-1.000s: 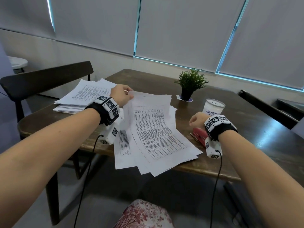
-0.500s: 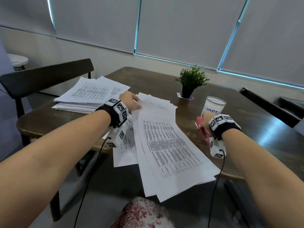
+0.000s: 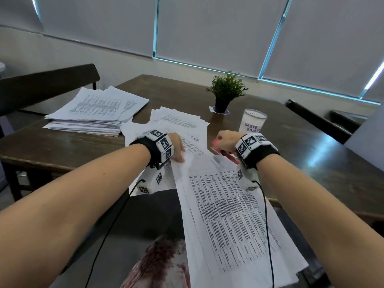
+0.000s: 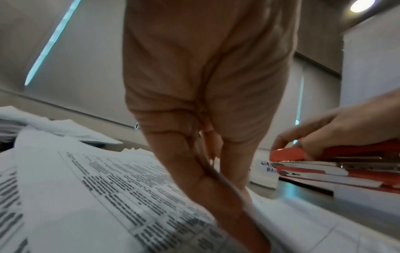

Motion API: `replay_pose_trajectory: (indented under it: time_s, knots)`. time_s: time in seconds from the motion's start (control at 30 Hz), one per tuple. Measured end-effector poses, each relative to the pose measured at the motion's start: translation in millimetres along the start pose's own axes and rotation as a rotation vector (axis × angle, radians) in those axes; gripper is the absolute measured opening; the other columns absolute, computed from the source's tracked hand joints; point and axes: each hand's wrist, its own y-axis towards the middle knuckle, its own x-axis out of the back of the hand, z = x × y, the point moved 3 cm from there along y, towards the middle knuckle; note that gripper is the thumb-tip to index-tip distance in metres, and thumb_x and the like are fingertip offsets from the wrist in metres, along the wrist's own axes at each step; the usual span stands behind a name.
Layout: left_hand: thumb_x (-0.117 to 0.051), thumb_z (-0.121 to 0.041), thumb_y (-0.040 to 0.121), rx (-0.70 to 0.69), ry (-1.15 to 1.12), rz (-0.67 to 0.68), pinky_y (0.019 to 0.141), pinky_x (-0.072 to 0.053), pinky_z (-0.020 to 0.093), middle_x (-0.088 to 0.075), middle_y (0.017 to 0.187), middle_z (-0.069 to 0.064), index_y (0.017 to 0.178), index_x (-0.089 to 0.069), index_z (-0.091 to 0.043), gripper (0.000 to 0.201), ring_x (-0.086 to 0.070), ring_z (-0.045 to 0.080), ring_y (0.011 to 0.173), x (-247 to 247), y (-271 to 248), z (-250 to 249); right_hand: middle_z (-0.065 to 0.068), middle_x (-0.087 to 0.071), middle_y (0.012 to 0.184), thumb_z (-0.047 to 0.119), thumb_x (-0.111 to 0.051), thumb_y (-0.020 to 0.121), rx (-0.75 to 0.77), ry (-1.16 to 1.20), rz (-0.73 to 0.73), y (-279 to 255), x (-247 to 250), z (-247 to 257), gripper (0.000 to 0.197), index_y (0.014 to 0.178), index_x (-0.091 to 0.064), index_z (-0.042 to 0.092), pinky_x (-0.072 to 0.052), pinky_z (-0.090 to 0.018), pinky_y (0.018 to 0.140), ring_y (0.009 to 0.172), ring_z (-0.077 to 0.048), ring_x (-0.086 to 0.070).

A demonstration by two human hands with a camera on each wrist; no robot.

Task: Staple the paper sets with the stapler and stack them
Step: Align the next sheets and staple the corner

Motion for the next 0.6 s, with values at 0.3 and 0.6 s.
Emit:
replay_pose_trajectory:
  time_s: [0.3,0.6]
  knots:
    - [-0.082,-0.017,0.075,-0.133,0.449,0.012,0.09,-0.047,0.027,-0.068,0.114,0.005,0.122,-0.065,-0.014,0.05,-0.063,0.023,0.107,-30.9,-8.2,-38.3,-0.015,-0.061,0.124,0.034,-0.049,0.098,0.014,-0.137,0.035,-20.7,-49.1,-1.1,0.039,0.122,-0.055,0.004,-0.04,-0.031,0.082,0.112,-0.034,-0.057]
    - [-0.068,-0.054,0.083,-0.229,0.478,0.005,0.063,-0.042,0.029,-0.047,0.053,0.0,0.057,-0.054,-0.013,0.05,-0.048,0.019,0.06,-66.7,-15.7,-59.1,-0.011,-0.06,0.124,0.034,-0.055,0.096,-0.021,-0.086,-0.008,-35.1,-59.1,-9.6,0.038,0.125,-0.051,0.01,-0.04,-0.031,0.08,0.111,-0.032,-0.058]
